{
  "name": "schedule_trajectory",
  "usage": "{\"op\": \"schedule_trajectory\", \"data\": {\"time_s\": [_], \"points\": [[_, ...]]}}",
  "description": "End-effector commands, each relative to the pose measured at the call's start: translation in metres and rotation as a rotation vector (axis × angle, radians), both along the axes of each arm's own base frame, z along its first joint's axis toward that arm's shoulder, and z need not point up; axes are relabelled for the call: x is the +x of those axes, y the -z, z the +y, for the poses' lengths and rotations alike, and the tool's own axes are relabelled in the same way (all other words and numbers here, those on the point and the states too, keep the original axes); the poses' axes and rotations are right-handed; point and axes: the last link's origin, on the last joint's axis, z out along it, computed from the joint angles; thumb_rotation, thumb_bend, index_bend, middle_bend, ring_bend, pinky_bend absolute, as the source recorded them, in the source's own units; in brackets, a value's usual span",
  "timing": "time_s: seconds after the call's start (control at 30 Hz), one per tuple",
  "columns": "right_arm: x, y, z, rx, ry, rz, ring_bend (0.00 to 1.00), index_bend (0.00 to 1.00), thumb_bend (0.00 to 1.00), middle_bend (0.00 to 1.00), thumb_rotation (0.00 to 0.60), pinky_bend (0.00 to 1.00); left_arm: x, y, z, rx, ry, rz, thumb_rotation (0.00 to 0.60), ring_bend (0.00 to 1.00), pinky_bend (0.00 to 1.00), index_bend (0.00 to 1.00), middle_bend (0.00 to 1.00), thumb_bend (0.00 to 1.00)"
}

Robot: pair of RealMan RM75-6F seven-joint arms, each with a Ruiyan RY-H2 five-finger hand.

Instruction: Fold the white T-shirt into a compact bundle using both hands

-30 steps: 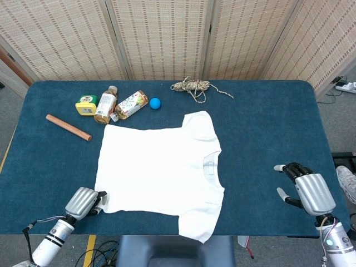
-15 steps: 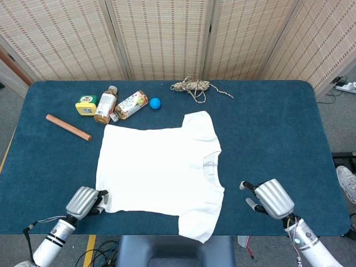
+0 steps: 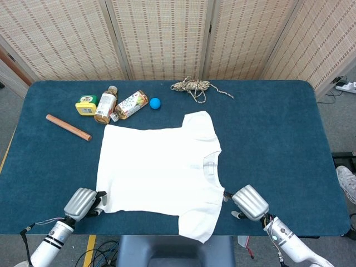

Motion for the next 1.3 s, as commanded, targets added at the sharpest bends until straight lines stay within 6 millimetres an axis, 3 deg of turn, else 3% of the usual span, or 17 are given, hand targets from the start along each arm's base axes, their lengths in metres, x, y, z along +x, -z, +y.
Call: {"op": "schedule_trajectory", "data": {"time_s": [0.03,0.43,0.9,1.3], "points": [[0.0,0.009,-0.005,0.009,0.005,0.005,0.95,0.46,0.15,0.93,0.6,1.0,0.0,0.0,0.0,-0.001,-0.001,-0.001,0.6,0.88,0.95,0.68,0.96,0.55],[0.002,0.037,-0.019,0.024,0.014,0.007,0.95,0.47,0.19,0.93,0.6,1.0,-0.002,0.0,0.0,-0.001,-0.011,-0.005,0.6,0.88,0.95,0.68,0.96,0.55],[0.007,0.052,-0.026,0.049,0.008,0.021,0.95,0.48,0.24,0.93,0.6,1.0,-0.004,0.0,0.0,0.004,-0.021,-0.011,0.6,0.88,0.95,0.68,0.96,0.55],[0.009,0.054,-0.024,0.052,-0.006,0.005,0.97,0.64,0.5,0.95,0.6,1.0,-0.006,-0.003,-0.001,0.013,-0.033,-0.05,0.6,0.88,0.95,0.68,0.96,0.55]]}}
